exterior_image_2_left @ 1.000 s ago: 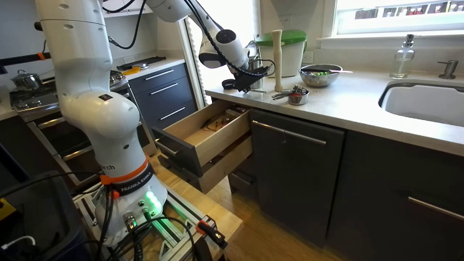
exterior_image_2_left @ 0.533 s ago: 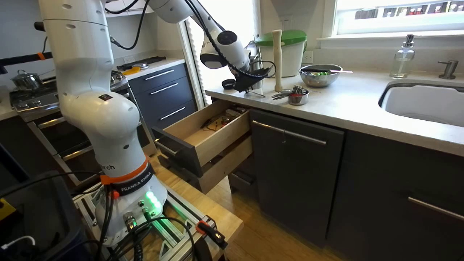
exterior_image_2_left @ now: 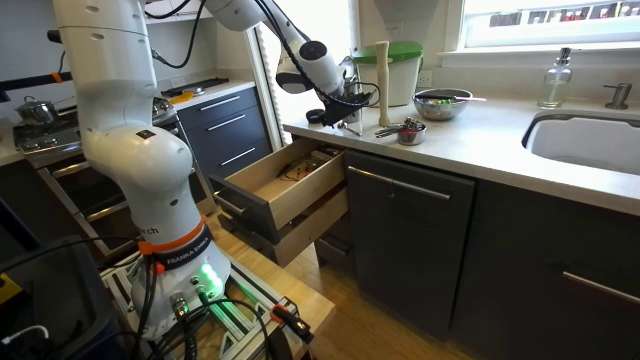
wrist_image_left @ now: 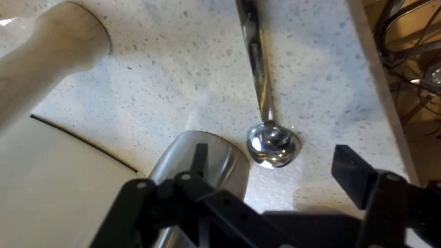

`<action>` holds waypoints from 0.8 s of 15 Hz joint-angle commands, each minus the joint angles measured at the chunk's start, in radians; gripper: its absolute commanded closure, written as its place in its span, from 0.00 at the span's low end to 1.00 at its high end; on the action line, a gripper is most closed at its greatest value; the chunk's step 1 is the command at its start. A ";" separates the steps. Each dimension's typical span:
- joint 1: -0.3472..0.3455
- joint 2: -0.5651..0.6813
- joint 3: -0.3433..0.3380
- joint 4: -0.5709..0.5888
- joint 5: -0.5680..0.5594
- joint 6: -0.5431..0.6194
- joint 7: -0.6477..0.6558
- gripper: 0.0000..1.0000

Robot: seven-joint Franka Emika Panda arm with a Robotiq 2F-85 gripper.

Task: Remove the silver ladle from the drawer and put it on the counter

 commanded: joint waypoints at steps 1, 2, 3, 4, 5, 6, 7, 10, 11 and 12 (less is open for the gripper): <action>0.029 -0.080 -0.018 -0.092 -0.095 0.011 0.160 0.00; 0.036 -0.106 -0.025 -0.120 -0.136 0.014 0.227 0.00; 0.043 -0.137 -0.030 -0.152 -0.177 0.025 0.280 0.00; 0.051 -0.175 -0.038 -0.195 -0.232 0.040 0.349 0.00; 0.011 -0.210 0.000 -0.238 -0.313 0.056 0.426 0.00; 0.052 -0.254 -0.042 -0.278 -0.349 0.044 0.468 0.00; 0.044 -0.303 -0.038 -0.319 -0.402 0.022 0.515 0.00; 0.015 -0.420 -0.014 -0.395 -0.524 -0.063 0.629 0.00; 0.022 -0.473 -0.011 -0.405 -0.504 -0.142 0.614 0.00; 0.044 -0.523 -0.017 -0.405 -0.455 -0.226 0.578 0.00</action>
